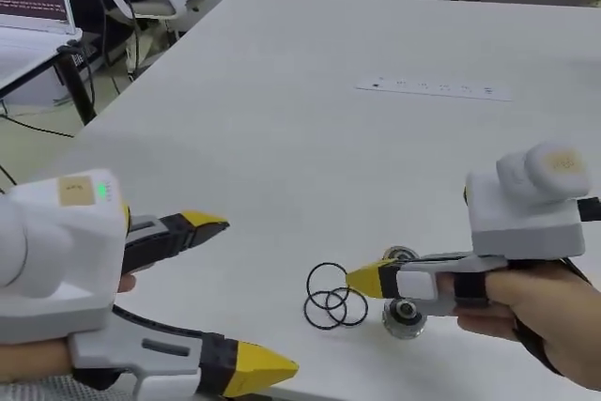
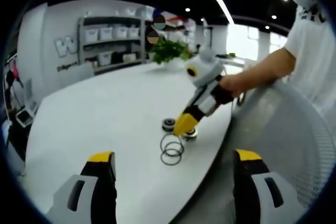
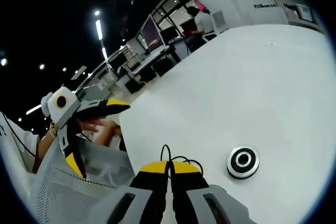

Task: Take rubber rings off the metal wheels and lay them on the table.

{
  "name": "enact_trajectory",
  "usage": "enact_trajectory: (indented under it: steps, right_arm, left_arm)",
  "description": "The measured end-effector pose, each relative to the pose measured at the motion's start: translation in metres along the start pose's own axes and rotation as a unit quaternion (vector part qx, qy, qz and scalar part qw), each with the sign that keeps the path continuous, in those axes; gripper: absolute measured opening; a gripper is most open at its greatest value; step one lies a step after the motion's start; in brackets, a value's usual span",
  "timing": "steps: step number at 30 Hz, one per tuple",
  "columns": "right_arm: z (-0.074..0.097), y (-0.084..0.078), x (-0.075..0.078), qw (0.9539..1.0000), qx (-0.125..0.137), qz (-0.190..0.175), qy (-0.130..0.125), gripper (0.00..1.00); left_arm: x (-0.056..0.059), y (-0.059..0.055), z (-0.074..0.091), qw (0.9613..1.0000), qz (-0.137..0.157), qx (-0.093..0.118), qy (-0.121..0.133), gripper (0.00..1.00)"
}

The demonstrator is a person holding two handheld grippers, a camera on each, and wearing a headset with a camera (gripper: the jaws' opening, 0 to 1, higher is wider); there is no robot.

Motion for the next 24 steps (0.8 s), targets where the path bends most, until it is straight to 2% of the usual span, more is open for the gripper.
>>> enact_trajectory:
  steps: [5, 24]
  right_arm:
    - [-0.003, -0.006, 0.001, 0.9999, -0.016, 0.004, -0.003, 0.00]
    - [-0.005, -0.014, 0.009, 0.9991, -0.034, 0.007, -0.025, 0.00]
  left_arm:
    - [-0.001, -0.001, 0.000, 1.0000, 0.001, -0.001, 0.000, 0.94]
    - [0.000, -0.002, -0.001, 1.0000, 0.005, -0.001, -0.002, 0.92]
Point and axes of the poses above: the centre of the closed fingertips' face, and the gripper's own axes: z roughly backward along the fingers, x roughly to its right, y roughly out of its top, the point moved 3 cm from there along z, roughly backward along the fingers, and after that the axes turned 15 degrees about z, right-handed, at the moved point
